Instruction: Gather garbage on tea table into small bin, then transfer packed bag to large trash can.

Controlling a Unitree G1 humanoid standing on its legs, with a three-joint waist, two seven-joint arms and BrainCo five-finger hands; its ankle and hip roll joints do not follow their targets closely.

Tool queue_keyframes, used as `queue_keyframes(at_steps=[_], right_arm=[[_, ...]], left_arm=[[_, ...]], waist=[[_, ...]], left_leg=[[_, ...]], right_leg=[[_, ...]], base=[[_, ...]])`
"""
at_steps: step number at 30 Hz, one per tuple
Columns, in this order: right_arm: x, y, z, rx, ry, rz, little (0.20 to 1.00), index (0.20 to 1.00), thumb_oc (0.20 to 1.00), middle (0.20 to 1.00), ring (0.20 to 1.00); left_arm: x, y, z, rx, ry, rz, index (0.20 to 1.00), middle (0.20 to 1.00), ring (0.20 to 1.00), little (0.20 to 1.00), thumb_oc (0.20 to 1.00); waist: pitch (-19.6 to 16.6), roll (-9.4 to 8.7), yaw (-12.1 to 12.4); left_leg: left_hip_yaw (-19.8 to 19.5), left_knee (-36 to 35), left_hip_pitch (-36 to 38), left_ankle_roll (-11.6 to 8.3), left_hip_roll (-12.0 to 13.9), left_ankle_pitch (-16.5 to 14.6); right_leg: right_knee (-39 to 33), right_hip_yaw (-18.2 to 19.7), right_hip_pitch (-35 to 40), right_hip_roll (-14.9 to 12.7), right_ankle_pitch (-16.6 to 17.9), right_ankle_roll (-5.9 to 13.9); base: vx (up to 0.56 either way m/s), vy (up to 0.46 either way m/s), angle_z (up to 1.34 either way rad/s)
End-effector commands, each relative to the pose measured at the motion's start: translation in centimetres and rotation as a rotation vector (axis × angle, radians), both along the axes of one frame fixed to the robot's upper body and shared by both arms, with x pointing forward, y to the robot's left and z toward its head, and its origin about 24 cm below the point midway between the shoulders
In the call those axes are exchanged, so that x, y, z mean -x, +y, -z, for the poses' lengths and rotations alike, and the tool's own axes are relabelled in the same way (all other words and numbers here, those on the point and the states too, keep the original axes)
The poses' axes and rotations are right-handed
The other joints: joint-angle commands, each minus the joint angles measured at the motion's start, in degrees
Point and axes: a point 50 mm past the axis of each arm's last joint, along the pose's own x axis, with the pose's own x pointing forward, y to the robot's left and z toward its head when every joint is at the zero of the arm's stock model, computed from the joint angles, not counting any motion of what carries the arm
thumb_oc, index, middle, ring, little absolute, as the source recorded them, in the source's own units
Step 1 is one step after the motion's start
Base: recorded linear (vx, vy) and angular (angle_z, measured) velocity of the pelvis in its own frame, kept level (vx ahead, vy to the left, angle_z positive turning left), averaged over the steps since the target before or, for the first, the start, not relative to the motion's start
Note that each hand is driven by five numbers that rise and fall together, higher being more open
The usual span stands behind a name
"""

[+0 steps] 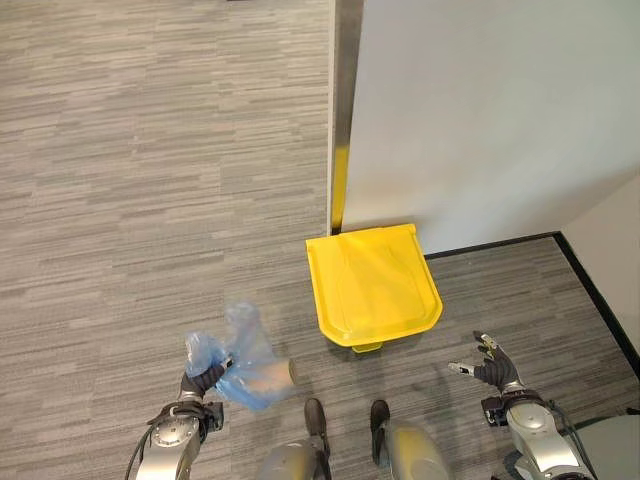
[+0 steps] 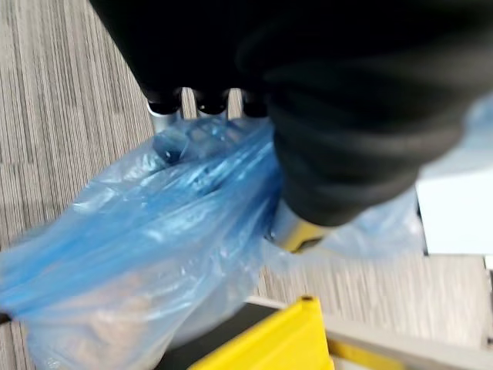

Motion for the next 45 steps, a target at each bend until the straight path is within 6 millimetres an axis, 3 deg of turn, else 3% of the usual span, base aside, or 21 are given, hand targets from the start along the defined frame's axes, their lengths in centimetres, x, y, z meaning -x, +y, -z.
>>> queue_keyframes(at_steps=[1,5,7,8,9,11,16,22,25,28,31,32,33,35,37,40,41,45], right_arm=[[-0.6,0.3,-0.4,-0.013,-0.038,0.002,1.000,1.000,1.000,1.000,1.000],[-0.4,-0.3,-0.6,0.005,-0.041,0.019,1.000,1.000,1.000,1.000,1.000],[-0.4,-0.4,-0.6,0.006,-0.041,0.018,1.000,1.000,1.000,1.000,1.000],[0.2,-1.1,-0.7,0.008,-0.045,0.051,1.000,1.000,1.000,1.000,1.000],[0.4,-1.3,-0.5,0.000,-0.038,0.068,1.000,1.000,1.000,1.000,1.000],[0.6,-1.4,-0.5,-0.005,-0.041,0.083,1.000,1.000,1.000,1.000,1.000],[1.3,-2.4,-0.2,-0.038,-0.047,0.167,1.000,1.000,1.000,1.000,1.000],[1.6,-2.2,0.3,-0.066,-0.028,0.176,1.000,1.000,1.000,1.000,1.000],[0.6,-0.8,0.2,-0.099,-0.030,0.108,1.000,1.000,1.000,1.000,1.000],[-2.1,2.5,-0.7,-0.158,-0.061,-0.058,1.000,1.000,1.000,1.000,1.000],[-3.2,4.2,-1.2,-0.184,-0.080,-0.134,1.000,1.000,1.000,1.000,1.000],[-4.5,6.0,-2.2,-0.211,-0.116,-0.212,1.000,1.000,1.000,1.000,1.000],[-4.5,6.0,-2.2,-0.211,-0.116,-0.212,1.000,1.000,1.000,1.000,1.000],[-5.9,8.0,-3.2,-0.234,-0.154,-0.283,1.000,1.000,1.000,1.000,1.000],[-7.7,10.5,-5.0,-0.247,-0.212,-0.376,1.000,1.000,1.000,1.000,1.000],[-10.1,12.8,-7.7,-0.244,-0.295,-0.448,1.000,1.000,1.000,1.000,1.000],[-11.5,13.7,-9.3,-0.231,-0.340,-0.471,1.000,1.000,1.000,1.000,1.000],[-14.1,14.5,-12.2,-0.190,-0.406,-0.481,1.000,1.000,1.000,1.000,1.000]], left_arm=[[-1.0,2.0,-2.6,-0.099,-0.108,0.007,0.200,0.200,0.200,0.200,0.200],[-1.6,1.4,-2.5,-0.087,-0.118,0.024,0.200,0.200,0.200,0.200,0.200],[-1.6,1.4,-2.5,-0.087,-0.118,0.024,0.200,0.200,0.200,0.200,0.200],[-1.8,1.1,-2.6,-0.091,-0.120,0.040,0.200,0.200,0.200,0.200,0.200],[-1.7,0.9,-2.3,-0.084,-0.111,0.046,0.200,0.200,0.200,0.200,0.200],[-1.6,0.6,-2.0,-0.067,-0.102,0.044,0.200,0.200,0.200,0.200,0.200],[-1.4,0.5,-1.3,-0.054,-0.071,0.040,0.200,0.200,0.200,0.200,0.200],[-1.4,1.0,-1.6,-0.063,-0.078,0.024,0.200,0.200,0.200,0.200,0.200],[-1.4,1.1,-1.9,-0.069,-0.089,0.033,0.200,0.200,0.200,0.200,0.200],[-2.1,0.4,-2.2,-0.064,-0.108,0.077,0.200,0.200,0.200,0.200,0.200],[-2.5,-0.1,-2.3,-0.054,-0.119,0.097,0.200,0.200,0.200,0.200,0.200],[-2.9,-0.7,-2.4,-0.044,-0.133,0.120,0.200,0.200,0.200,0.200,0.200],[-2.9,-0.7,-2.4,-0.044,-0.134,0.120,0.200,0.200,0.200,0.200,0.200],[-3.4,-1.2,-2.6,-0.035,-0.150,0.140,0.200,0.200,0.200,0.200,0.200],[-4.1,-1.9,-3.0,-0.020,-0.176,0.158,0.200,0.200,0.200,0.200,0.200],[-5.1,-2.8,-3.8,-0.006,-0.222,0.192,0.200,0.200,0.200,0.200,0.200],[-5.7,-3.4,-4.4,0.010,-0.253,0.216,0.200,0.200,0.200,0.200,0.200],[-6.7,-5.1,-5.7,0.044,-0.317,0.300,0.200,0.200,0.200,0.200,0.200]], waist=[[-1.2,-1.67,-0.2],[-0.8,-1.62,-1.5],[-0.9,-1.61,-1.7],[-1.7,-2.05,-2.5],[-2.6,-2.40,-2.9],[-2.8,-2.54,-3.1],[-4.7,-1.81,-5.2],[-5.1,-2.35,-5.1],[-4.5,-2.54,-4.3],[-3.1,-2.50,-2.3],[-2.7,-2.46,-1.6],[-2.5,-2.23,-0.8],[-2.4,-2.23,-0.8],[-2.1,-2.05,-0.1],[-1.6,-1.94,1.0],[-1.3,-1.89,2.1],[-1.2,-1.94,2.6],[-1.0,-2.44,3.5]], left_leg=[[-4.5,8.1,5.4,-3.86,-2.6,-14.0],[-5.9,9.8,7.1,-4.79,-3.6,-16.1],[-6.0,9.9,7.0,-4.79,-3.6,-16.1],[-8.2,12.2,7.7,-5.85,-4.2,-18.6],[-8.6,12.3,8.3,-6.41,-3.6,-19.5],[-8.9,15.9,7.4,-7.50,-2.7,-18.6],[-8.4,13.5,8.9,-8.37,-0.1,-18.7],[-7.9,10.5,10.1,-7.78,-0.2,-18.8],[-7.9,8.0,10.8,-6.95,-1.1,-18.8],[-8.1,7.5,10.9,-6.01,-2.5,-18.6],[-8.3,7.6,10.9,-5.72,-2.9,-18.8],[-8.7,8.0,10.7,-5.53,-3.1,-18.9],[-8.7,8.0,10.7,-5.53,-3.1,-18.9],[-9.1,8.4,10.5,-5.41,-3.3,-19.1],[-9.6,9.1,10.0,-5.31,-3.5,-19.2],[-9.9,9.8,9.2,-5.32,-3.5,-19.2],[-10.0,10.0,8.9,-5.34,-3.4,-19.1],[-10.1,10.5,8.2,-5.46,-3.1,-19.2]], right_leg=[[-16.7,-4.6,-0.7,-2.1,12.1,2.67],[-20.8,-8.8,-1.5,-1.8,13.0,3.20],[-20.8,-8.9,-1.5,-1.9,13.0,3.21],[-21.3,-5.4,-1.1,-2.5,15.0,2.60],[-21.8,-5.5,-0.5,-2.6,14.7,2.44],[-20.5,-5.2,0.3,-2.9,15.4,1.83],[-20.8,-5.4,0.9,-1.5,15.2,1.37],[-22.1,-4.5,0.8,-0.1,15.7,1.65],[-22.2,-4.0,0.2,-0.2,16.4,2.20],[-22.0,-3.7,-0.6,-1.2,17.6,2.71],[-21.9,-3.7,-0.7,-1.6,17.7,2.58],[-21.8,-3.9,-0.9,-2.1,17.9,2.40],[-21.8,-3.9,-0.9,-2.1,17.9,2.40],[-21.6,-4.2,-1.0,-2.5,17.9,2.23],[-21.6,-4.7,-1.1,-2.9,18.0,2.00],[-21.5,-5.3,-1.4,-3.2,18.1,1.84],[-21.5,-5.4,-1.4,-3.2,18.1,1.74],[-21.7,-5.7,-1.6,-3.3,18.3,1.61]], base=[[0.20,0.002,0.16],[0.20,-0.021,0.19],[0.15,-0.055,0.53],[0.34,-0.158,0.50],[0.41,-0.201,0.38],[0.22,-0.137,0.76],[0.13,-0.065,0.26],[0.00,-0.020,-0.04],[-0.07,0.023,-0.15],[-0.09,0.038,-0.25],[-0.03,0.016,-0.08],[-0.02,0.003,0.07],[-0.02,-0.003,0.12],[-0.01,-0.015,0.14],[-0.02,-0.036,0.15],[-0.02,-0.042,0.20],[-0.02,-0.046,0.21],[-0.02,-0.034,0.10]])
